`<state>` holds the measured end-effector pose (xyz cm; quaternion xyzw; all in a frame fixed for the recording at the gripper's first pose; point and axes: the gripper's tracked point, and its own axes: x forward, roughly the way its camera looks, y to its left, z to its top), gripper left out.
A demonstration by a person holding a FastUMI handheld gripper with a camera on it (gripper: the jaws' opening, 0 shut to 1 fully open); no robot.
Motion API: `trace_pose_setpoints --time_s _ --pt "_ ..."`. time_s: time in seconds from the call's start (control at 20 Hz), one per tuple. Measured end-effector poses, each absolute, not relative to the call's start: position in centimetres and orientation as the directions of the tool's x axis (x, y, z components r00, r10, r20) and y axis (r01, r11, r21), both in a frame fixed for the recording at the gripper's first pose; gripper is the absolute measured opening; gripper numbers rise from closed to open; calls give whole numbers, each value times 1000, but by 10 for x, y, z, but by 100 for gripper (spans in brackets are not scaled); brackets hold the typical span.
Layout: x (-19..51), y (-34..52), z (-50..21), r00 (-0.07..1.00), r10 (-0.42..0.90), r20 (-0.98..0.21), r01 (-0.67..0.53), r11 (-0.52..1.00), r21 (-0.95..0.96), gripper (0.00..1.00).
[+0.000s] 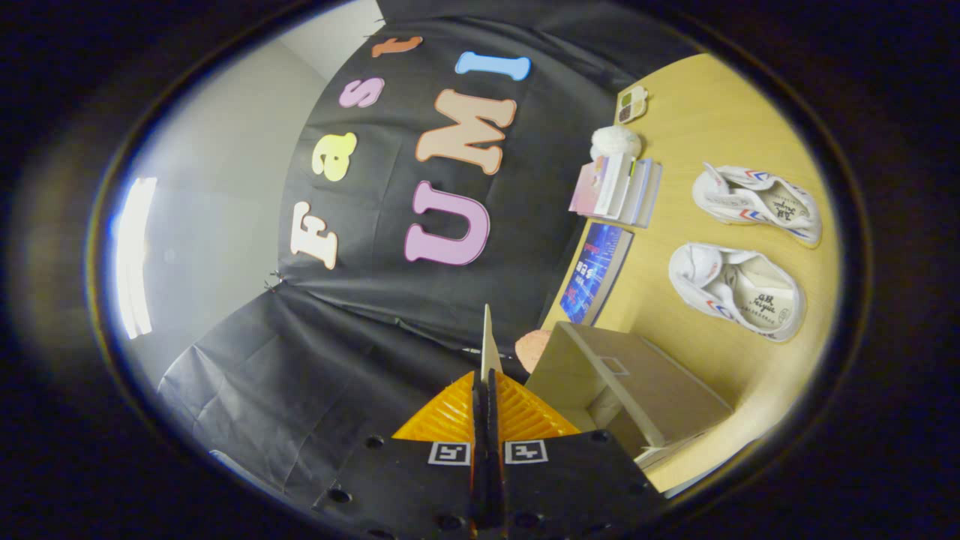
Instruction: Open the storage box then place both shoes into the box .Put the left shoe in first, then the right shoe, with the right side of both shoes facing outward in a uniform manner.
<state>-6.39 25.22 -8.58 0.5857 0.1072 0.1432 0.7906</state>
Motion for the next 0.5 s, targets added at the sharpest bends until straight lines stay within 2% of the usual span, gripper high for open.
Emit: trace_pose_setpoints --time_s 0.5 --pt "-101 395 -34 899 437 33 -191 323 927 3"
